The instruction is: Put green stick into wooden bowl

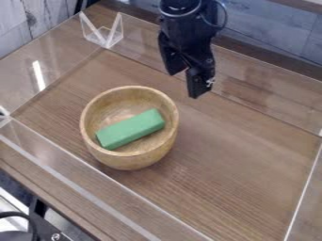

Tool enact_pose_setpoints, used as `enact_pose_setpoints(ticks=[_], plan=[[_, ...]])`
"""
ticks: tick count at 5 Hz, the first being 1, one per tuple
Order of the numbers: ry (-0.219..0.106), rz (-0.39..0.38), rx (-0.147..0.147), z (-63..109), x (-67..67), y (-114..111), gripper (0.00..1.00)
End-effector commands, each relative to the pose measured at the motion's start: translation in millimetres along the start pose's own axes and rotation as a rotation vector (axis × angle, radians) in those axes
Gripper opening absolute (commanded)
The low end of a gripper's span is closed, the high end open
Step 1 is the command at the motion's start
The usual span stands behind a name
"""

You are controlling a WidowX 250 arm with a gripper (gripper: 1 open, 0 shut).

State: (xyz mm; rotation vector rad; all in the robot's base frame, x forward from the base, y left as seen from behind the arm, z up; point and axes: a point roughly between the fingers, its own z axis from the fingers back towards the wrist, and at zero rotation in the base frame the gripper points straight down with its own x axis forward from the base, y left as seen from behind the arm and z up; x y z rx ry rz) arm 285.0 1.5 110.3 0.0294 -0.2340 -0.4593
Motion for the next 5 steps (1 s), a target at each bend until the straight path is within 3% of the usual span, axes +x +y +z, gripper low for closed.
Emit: enact_pose_setpoints(ticks=[1,2,4,5], plan=[[-0.017,0.085,0.035,12.9,11.5,0.2,1.0],[-0.014,0.169,0.062,21.2,19.6,-1.9,1.0],[-0.019,0.098,0.037,10.5,22.7,16.9,1.0],[-0.015,0.139,0.044,9.0,24.2,22.3,1.0]])
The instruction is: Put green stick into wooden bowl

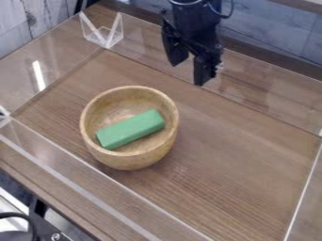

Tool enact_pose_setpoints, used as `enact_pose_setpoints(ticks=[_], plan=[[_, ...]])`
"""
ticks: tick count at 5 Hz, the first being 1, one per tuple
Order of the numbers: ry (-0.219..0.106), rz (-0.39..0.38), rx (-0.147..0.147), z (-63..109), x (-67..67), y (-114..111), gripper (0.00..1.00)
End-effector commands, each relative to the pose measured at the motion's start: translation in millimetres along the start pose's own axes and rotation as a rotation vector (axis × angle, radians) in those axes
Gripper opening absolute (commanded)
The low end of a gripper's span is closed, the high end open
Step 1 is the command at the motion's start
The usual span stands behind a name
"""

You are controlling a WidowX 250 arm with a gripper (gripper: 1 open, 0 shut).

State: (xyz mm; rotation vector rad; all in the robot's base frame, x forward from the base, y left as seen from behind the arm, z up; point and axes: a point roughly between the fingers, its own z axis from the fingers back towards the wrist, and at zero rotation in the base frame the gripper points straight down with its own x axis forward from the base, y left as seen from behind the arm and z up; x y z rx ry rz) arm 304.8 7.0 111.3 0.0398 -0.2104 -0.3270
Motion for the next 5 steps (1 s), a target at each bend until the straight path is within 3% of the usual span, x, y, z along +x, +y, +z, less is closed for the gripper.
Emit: enact_pose_setpoints(ticks=[1,2,5], plan=[[-0.04,0.044,0.025,10.3,12.2,11.0,1.0],[-0.023,-0.033,0.0,2.4,-4.5,12.4,1.0],[0.045,-0.003,-0.008,-8.3,-64.2,16.9,1.0]])
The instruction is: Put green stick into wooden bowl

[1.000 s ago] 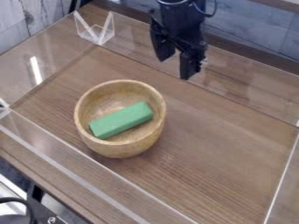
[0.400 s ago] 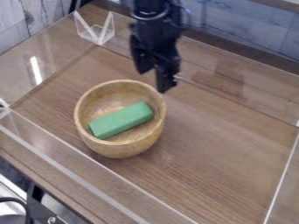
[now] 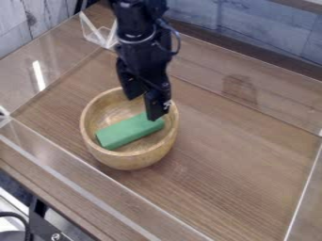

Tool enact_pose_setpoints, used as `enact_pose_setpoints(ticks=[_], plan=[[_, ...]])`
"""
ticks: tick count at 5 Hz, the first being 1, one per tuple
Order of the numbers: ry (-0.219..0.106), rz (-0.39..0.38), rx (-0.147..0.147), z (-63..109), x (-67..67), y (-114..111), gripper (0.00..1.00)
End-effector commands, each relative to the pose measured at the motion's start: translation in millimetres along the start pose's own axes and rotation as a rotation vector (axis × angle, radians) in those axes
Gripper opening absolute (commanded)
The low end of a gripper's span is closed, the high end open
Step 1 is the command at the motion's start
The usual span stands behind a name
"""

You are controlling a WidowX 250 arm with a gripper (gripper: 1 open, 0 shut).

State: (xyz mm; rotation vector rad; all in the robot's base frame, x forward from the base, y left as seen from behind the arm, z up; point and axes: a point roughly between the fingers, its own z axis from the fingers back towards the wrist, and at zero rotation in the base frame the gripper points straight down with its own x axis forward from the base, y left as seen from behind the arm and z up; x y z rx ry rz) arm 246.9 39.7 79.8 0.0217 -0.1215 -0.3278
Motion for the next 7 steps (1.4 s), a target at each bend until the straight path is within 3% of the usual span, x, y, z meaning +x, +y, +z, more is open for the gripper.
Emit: enact_pose_setpoints(ticks=[1,2,3,5,7], plan=[[-0.029,0.01,0.024,6.4,-5.6,4.0,1.0],[-0.027,0.005,0.021,0.6,-0.9,-2.8,0.0],[-0.027,0.004,0.019,-1.1,5.1,-9.7,0.0],[-0.033,0.085,0.02,8.8,18.4,-8.7,0.0],[-0.035,0.03,0.002,17.6,5.9,0.3,0.0]])
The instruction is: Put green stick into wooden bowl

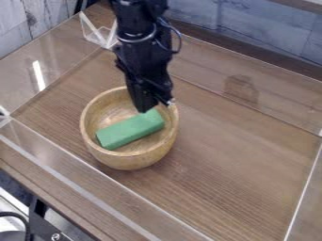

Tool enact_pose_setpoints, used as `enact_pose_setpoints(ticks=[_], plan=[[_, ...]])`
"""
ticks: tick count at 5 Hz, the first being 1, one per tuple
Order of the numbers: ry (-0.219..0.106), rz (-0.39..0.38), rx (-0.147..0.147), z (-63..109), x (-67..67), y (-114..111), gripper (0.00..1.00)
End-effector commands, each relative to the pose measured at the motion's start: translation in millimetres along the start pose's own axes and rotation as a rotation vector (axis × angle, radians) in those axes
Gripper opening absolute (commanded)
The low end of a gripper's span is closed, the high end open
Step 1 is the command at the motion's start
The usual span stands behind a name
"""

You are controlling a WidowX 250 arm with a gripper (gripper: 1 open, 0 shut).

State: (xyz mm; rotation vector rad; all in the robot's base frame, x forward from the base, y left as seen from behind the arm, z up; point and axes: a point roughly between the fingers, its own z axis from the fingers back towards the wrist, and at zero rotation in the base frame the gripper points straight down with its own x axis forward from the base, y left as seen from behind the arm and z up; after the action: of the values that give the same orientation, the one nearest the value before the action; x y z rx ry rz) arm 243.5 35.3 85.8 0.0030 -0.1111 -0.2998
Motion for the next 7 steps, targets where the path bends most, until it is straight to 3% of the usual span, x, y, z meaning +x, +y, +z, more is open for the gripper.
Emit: enact_pose_setpoints(ticks=[1,3,5,7], plan=[[-0.039,-0.026,0.015,8.4,0.3,9.5,0.0],[-0.034,-0.035,0.011,-14.5,7.2,3.6,0.0],[-0.05,0.025,0.013,5.1,11.4,21.7,0.0],[-0.036,-0.019,0.007,0.2,11.6,17.1,0.0]])
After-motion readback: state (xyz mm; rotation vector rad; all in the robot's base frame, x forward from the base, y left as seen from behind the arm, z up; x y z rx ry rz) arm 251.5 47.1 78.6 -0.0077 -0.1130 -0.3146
